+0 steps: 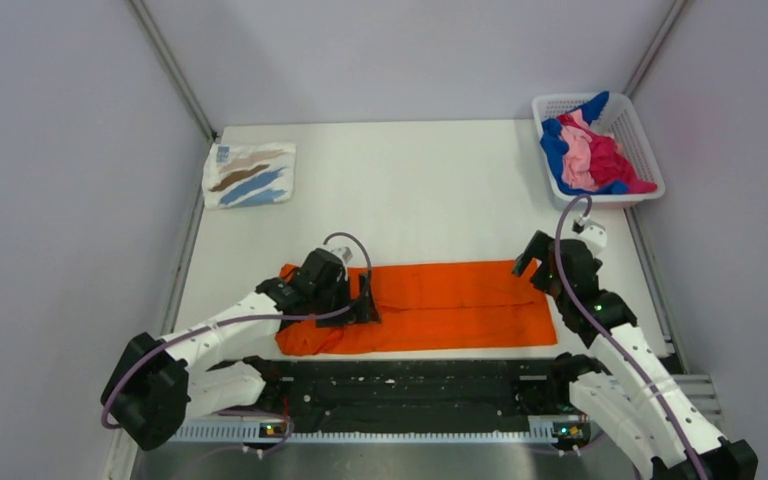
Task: Fold and stack the t-shirts
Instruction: Fold the other side of the tshirt into a rectangle, then rotate the tshirt 90 degrees
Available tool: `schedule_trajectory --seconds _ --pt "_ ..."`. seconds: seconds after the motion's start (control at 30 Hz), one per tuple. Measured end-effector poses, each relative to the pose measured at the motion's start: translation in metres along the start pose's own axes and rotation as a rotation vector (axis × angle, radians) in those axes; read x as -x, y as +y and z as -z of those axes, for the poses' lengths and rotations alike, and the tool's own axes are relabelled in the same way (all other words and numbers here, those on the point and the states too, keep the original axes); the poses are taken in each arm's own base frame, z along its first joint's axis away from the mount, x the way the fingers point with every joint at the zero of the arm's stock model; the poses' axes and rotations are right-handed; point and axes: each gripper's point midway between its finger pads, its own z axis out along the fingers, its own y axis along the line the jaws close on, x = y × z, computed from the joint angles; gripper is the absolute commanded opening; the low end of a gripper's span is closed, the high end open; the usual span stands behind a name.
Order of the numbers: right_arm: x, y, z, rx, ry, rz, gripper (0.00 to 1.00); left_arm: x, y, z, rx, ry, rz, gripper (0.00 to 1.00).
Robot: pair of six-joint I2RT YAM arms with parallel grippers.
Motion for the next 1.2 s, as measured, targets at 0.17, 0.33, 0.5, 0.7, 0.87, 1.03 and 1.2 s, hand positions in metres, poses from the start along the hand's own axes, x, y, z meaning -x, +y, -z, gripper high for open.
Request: schedule_trajectory --seconds 0.17,0.33,0.5,0.7,0.87,1.03,1.2 --pt "0.0 0.002 0.001 0.013 0.0 -0.002 0.99 -0.013 -0.013 0.004 -0.044 0.03 -0.047 0.99" --pt "0.001 0.004 0.002 0.026 0.001 0.0 0.99 -0.036 -0.026 0.002 -0.081 0.097 -0.114 0.99" --pt "0.0 0.008 0.002 0.049 0.008 0.01 0.99 -0.055 -0.03 0.0 -0.065 0.149 -0.174 0.99" --pt "-0.007 0.028 -0.003 0.154 0.028 0.007 0.99 -0.023 -0.035 0.013 -0.02 -0.018 -0.141 0.99" --pt "-0.032 0.064 -0.023 0.294 0.139 0.01 0.99 0.018 -0.038 0.033 -0.022 -0.234 -0.055 0.99" --pt "-0.077 0.078 -0.045 0.309 0.308 0.066 0.99 0.053 -0.001 0.013 0.058 -0.311 0.152 0.99" --pt "-0.101 0.086 -0.058 0.301 0.391 0.102 0.99 0.075 0.039 -0.017 0.145 -0.302 0.334 0.99"
